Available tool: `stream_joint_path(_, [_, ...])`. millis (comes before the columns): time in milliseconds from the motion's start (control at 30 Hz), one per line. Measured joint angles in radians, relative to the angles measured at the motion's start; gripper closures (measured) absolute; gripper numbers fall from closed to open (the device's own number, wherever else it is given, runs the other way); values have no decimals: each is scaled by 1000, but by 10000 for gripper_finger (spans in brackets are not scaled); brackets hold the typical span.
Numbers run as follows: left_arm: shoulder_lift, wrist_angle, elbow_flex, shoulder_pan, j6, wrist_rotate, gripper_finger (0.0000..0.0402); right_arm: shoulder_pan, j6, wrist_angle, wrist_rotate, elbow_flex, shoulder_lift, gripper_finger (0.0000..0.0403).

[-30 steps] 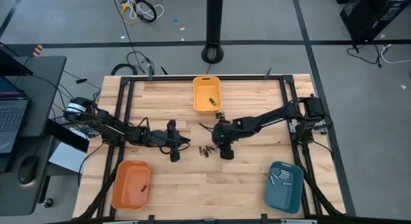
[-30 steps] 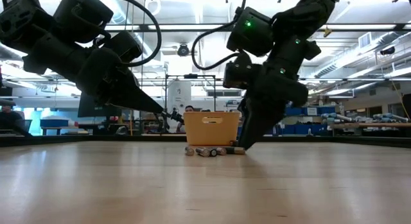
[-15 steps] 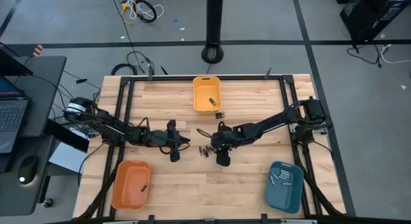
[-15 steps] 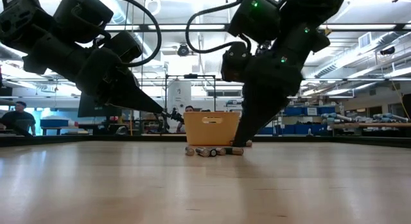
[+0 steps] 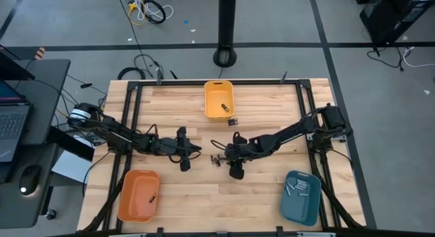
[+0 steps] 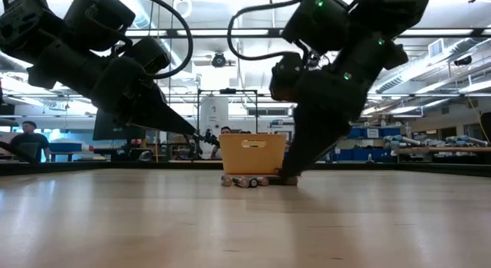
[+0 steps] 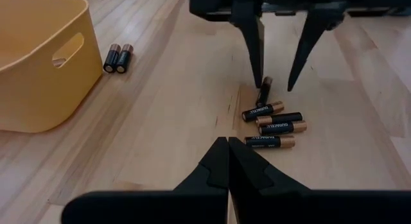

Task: Sort batteries
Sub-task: Put the small black battery into the orange bin

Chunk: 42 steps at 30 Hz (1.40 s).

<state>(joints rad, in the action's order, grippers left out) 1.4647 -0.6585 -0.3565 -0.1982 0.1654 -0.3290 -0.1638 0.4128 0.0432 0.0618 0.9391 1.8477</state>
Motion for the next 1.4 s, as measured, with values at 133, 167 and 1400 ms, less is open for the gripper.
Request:
stream_joint_path(133, [0, -2, 0, 0, 0, 0, 396, 0, -8, 1, 29, -14, 0, 247])
stream_joint_path(167, [0, -2, 0, 0, 0, 0, 396, 0, -16, -2, 31, -18, 0, 250])
stream_joint_path(1400, [1, -98, -24, 0, -30, 14, 350, 26, -250, -26, 76, -82, -96, 363])
